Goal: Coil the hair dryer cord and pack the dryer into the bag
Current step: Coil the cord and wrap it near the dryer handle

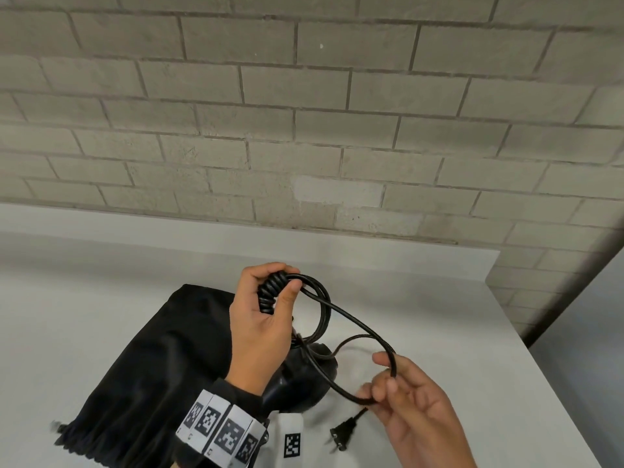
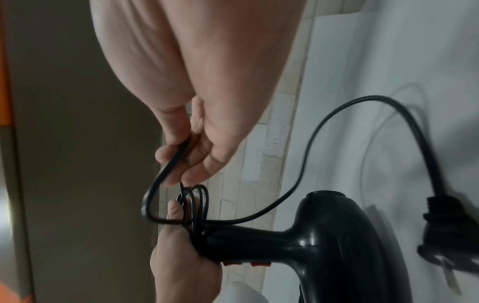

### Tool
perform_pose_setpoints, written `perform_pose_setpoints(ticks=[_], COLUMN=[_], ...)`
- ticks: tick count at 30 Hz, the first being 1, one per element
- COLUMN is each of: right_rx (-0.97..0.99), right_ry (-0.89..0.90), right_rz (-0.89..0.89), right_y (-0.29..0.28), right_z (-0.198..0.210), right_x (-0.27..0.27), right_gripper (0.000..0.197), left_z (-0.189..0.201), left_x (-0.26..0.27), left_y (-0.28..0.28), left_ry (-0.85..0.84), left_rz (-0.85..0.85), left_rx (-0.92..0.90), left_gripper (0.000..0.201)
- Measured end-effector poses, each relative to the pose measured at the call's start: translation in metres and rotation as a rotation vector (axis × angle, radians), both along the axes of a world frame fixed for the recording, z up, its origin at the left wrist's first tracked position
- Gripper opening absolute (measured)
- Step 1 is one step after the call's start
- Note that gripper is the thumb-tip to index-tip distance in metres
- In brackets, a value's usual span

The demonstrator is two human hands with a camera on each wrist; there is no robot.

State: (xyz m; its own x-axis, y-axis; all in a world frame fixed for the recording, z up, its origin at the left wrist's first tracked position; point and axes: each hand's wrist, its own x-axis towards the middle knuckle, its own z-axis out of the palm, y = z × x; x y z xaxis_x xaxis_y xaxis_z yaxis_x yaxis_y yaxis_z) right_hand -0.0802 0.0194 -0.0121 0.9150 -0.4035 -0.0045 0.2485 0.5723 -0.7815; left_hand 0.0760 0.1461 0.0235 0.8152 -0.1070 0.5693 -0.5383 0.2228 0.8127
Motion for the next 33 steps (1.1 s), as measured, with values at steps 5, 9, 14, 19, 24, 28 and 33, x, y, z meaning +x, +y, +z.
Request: perform_pose_setpoints(ticks=[5,9,14,19,24,28,33], right_rx=[0.115,0.014,0.002,-0.094,-0.454,-0.830,-0.801], right_ry=[0.038,0.109,0.243,0.410,0.459,0.412,0.199], right_rz=[0.017,0.159,0.070,-0.074,-0.444,-0.680,-0.407], right_y=[-0.014,-0.024,-0.038,-0.056,-0.057,-0.034,0.034], right_z=[-0.001,-0.008,-0.023,-0.024,-0.018,-0.019,0.012], right_x=[-0.013,-0.028,-0.046,-0.067,-0.061,-0.035,0.003], right_gripper=[0.076,0.060,0.064,0.110,0.071,0.049,0.013], left_z=[-0.003,-0.004,-0.004,-0.005,-0.006,-0.007,-0.009], left_x=[-0.002,0.000,0.007,0.005,-0.004,-0.005,-0.009], left_y=[0.002,0.002,0.000,-0.001,-0.006,-0.009,-0.008], left_ry=[0.008,-0.027,-0.002,-0.033,-0.068,-0.082,-0.108], left_rz=[-0.016,0.011,0.034,0.001,-0.039,0.006,0.021], left_rx=[0.048,0.078,0.043,0.051,0.050,0.056,0.091], left_gripper=[0.024,0.027,0.018,0.020,0.025,0.021,0.018])
